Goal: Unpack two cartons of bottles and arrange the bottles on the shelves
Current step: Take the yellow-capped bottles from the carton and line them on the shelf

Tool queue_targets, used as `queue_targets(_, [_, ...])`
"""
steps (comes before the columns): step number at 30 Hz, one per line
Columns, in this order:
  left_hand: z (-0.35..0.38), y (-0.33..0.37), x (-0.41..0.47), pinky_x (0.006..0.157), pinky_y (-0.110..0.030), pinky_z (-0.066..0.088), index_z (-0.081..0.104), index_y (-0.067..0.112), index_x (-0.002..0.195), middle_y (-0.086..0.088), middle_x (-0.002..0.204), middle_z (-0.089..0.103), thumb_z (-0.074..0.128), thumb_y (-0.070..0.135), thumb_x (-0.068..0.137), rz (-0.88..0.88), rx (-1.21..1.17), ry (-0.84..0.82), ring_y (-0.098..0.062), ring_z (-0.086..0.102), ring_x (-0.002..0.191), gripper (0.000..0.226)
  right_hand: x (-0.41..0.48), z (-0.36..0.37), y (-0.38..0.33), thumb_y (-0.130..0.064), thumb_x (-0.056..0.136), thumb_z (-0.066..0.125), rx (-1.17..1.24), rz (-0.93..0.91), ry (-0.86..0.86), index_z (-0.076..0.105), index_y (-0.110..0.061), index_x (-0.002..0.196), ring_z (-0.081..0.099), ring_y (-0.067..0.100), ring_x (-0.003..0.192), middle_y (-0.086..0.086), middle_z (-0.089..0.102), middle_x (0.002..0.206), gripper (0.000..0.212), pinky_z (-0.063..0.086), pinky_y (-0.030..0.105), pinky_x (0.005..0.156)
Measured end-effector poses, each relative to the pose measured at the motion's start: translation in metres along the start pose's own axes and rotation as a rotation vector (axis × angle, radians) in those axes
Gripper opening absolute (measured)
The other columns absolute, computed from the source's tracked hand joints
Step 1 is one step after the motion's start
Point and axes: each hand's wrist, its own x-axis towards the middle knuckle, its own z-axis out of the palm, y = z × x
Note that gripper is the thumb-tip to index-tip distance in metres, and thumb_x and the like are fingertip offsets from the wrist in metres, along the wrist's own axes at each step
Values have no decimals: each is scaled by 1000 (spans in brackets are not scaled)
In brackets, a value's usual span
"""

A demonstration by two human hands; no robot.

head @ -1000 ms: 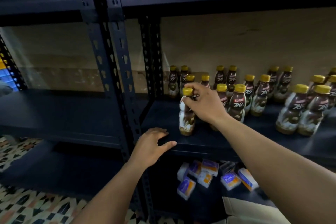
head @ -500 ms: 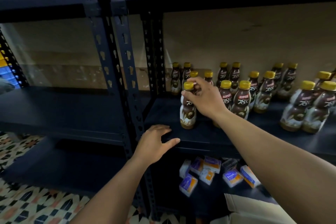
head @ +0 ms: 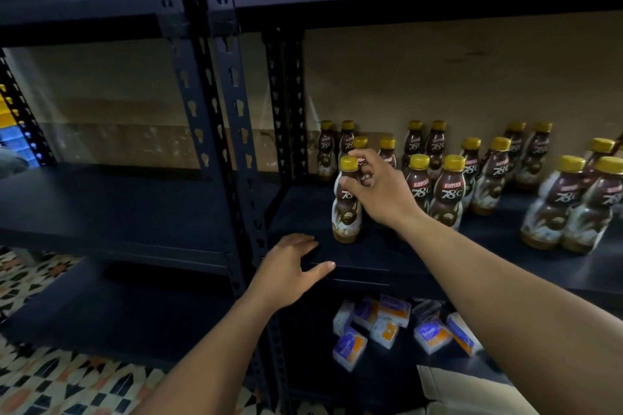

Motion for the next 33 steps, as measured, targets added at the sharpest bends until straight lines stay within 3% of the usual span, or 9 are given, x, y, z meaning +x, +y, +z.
queue_targets(12, [0,-1,1,108,-13,20,56,21,143,10,150,48,60,65,88,-30,22,-13,-4,35,141,71,1,-7,-3,-35,95,68,-51,5,-42,51,-38,139,62,10,109,-9,62,120,47,52,34,99])
queue_targets(25, [1,1,1,109,-14,17,54,22,144,11,151,46,58,65,90,-35,46,-16,-4,32,142,70,2,-3,-6,-31,96,68,-30,-13,-67,55,-38,130,61,7,104,-15,59,108,38,53,34,96])
queue_targets(29, [1,1,1,109,-15,17,53,23,144,11,152,45,57,66,90,-33,53,-15,-3,31,143,70,7,3,-7,-33,94,71,-17,-9,-66,55,-38,128,63,14,111,-6,65,117,38,53,41,100])
queue_targets(33, [-1,2,1,109,-15,18,55,21,143,10,151,46,57,65,90,-16,55,-17,-4,33,142,69,9,7,-11,-32,94,71,-23,-11,-88,54,-35,131,63,16,113,-10,60,111,40,51,42,103])
